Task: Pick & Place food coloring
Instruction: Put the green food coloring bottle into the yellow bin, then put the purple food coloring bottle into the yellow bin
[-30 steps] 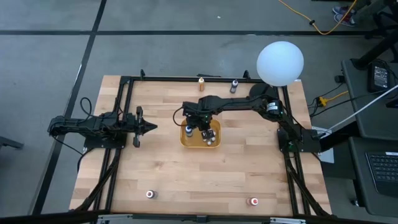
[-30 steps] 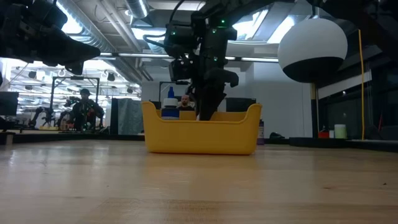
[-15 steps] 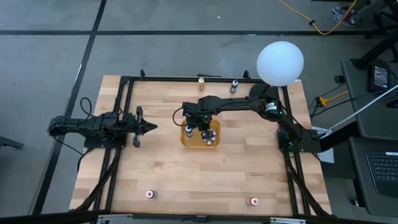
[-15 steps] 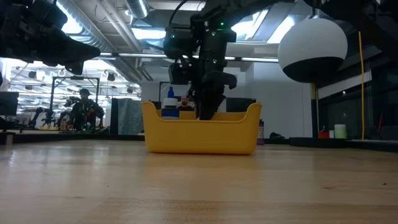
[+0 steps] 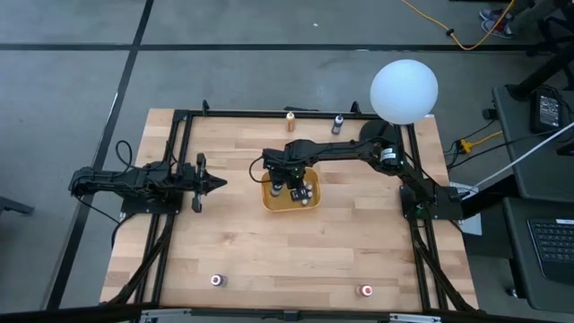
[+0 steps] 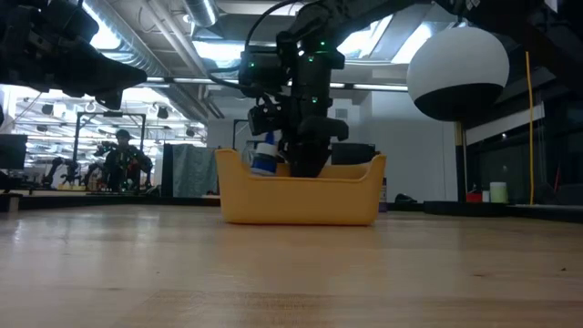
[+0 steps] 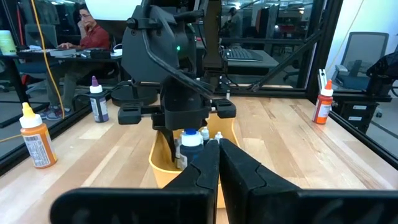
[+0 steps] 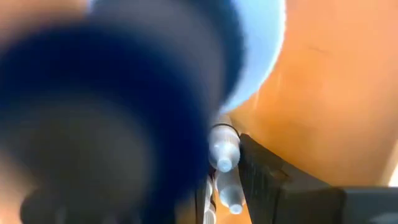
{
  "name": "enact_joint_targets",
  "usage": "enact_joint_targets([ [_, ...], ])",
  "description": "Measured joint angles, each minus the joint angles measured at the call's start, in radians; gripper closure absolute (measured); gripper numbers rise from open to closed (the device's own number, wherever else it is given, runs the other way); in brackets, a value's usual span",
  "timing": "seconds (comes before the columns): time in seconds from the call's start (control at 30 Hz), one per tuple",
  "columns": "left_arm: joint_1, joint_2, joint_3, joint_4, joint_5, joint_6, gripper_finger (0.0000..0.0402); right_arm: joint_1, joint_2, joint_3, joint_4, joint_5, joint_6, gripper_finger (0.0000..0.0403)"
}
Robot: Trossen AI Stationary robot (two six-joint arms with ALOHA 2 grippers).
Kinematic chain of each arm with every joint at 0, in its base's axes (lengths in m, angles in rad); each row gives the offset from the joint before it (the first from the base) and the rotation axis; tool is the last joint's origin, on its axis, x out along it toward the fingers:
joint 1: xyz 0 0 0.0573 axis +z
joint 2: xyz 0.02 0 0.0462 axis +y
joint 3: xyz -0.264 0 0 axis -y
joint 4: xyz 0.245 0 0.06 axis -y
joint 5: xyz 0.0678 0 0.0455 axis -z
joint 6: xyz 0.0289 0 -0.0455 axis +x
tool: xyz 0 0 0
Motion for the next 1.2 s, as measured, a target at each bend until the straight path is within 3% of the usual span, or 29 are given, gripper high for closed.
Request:
enact_joint_targets([
  [0.53,0.0,0.0,0.0,0.0,0.0,0.0,0.0395,0.0,0.0,0.0,-0.017,0.015,0.016,0.0321],
  [0.87,0.0,0.0,0.0,0.0,0.0,0.0,0.0393,0.0,0.0,0.008,-0.024,0.015,0.015,0.0288],
  [1.2,0.0,0.0,0.0,0.0,0.0,0.0,0.0395,0.0,-0.001,0.073,-0.052,0.015,0.014,0.0284],
])
